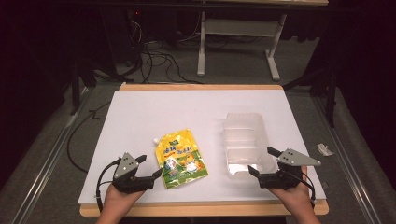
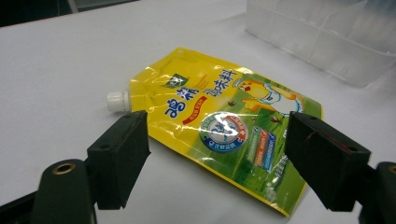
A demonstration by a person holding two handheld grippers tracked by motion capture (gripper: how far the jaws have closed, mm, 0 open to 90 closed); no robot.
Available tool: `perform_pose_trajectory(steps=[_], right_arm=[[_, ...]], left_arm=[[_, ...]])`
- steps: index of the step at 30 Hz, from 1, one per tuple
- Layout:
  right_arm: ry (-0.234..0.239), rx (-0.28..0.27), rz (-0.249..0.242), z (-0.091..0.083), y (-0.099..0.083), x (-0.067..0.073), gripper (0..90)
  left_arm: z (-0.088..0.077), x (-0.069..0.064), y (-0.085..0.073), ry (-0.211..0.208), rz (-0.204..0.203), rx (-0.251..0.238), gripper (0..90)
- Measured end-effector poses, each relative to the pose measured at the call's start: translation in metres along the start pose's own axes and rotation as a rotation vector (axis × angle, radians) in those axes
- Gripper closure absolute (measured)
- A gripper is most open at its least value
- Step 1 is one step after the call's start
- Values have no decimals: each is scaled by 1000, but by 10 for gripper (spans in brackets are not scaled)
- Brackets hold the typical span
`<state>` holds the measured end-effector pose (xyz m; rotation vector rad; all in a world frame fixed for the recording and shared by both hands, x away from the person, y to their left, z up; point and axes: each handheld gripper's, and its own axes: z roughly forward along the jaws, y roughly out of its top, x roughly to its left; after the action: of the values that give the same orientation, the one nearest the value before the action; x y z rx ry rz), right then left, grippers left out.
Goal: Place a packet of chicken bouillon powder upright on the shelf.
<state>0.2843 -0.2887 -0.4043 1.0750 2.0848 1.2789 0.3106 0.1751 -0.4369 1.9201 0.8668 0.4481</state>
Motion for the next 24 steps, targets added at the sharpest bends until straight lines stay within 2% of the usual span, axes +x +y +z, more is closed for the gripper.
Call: perform_pose_trajectory(steps=[1,8,15,24], right_arm=[[4,0,21,-2,0,-2,25],[7,-14,48,-4,-1,-3,25],[11,-12,46,-2,0,-1,22],[15,-3,48,0,-3,-2,26]], left_arm=[[0,-1,0,4,10,4,210],[-2,-2,-2,11,21,-11,178],[-3,-1,-2,30,27,-24,141],[1,2,-3,41,16,-2,84]])
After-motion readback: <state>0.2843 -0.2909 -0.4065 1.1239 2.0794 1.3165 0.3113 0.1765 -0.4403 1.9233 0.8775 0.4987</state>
